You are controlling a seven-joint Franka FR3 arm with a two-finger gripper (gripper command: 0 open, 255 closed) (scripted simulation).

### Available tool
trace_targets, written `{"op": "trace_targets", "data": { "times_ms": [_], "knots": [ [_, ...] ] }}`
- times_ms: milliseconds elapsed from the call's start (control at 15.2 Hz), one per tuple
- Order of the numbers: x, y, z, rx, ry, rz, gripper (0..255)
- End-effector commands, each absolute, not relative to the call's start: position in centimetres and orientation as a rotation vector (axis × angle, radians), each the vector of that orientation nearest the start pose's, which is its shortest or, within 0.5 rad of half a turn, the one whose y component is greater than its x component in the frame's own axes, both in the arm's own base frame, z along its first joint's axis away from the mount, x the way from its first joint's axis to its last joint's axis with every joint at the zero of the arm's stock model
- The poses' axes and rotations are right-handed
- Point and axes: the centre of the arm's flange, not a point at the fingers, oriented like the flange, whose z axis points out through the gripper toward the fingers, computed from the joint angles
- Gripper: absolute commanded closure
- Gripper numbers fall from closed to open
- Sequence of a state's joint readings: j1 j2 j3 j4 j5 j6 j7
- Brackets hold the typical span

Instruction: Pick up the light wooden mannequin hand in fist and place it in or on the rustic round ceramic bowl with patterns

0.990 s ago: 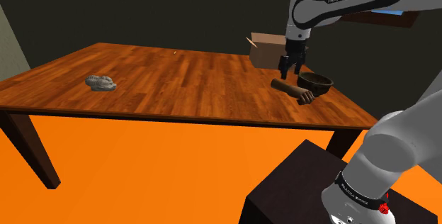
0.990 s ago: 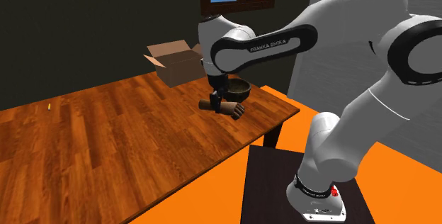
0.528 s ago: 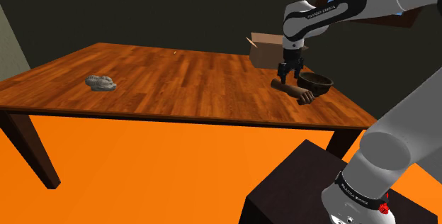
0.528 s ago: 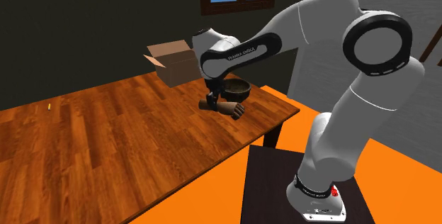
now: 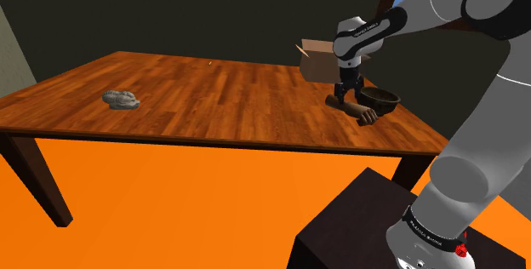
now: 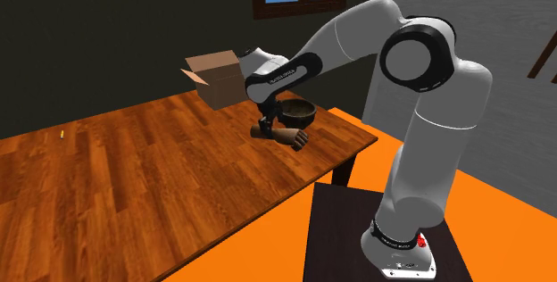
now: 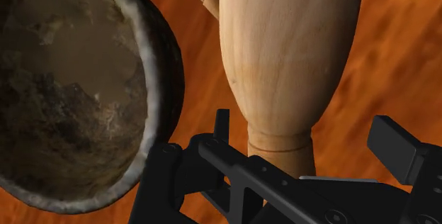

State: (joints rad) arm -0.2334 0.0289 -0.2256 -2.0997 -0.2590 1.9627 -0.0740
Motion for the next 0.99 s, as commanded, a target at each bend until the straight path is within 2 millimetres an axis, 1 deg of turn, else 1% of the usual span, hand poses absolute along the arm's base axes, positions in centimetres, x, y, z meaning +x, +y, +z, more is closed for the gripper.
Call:
{"op": "trace_targets", "data": {
  "times_ms": [0, 396, 858, 924],
  "knots": [
    [46.8, -25.8, 38.3, -3.278, 0.446, 0.374, 0],
    [46.1, -26.3, 35.5, -3.278, 0.446, 0.374, 0],
    [46.1, -26.3, 35.5, -3.278, 0.446, 0.374, 0],
    [46.2, -26.3, 35.6, -3.278, 0.446, 0.374, 255]
  ]
}}
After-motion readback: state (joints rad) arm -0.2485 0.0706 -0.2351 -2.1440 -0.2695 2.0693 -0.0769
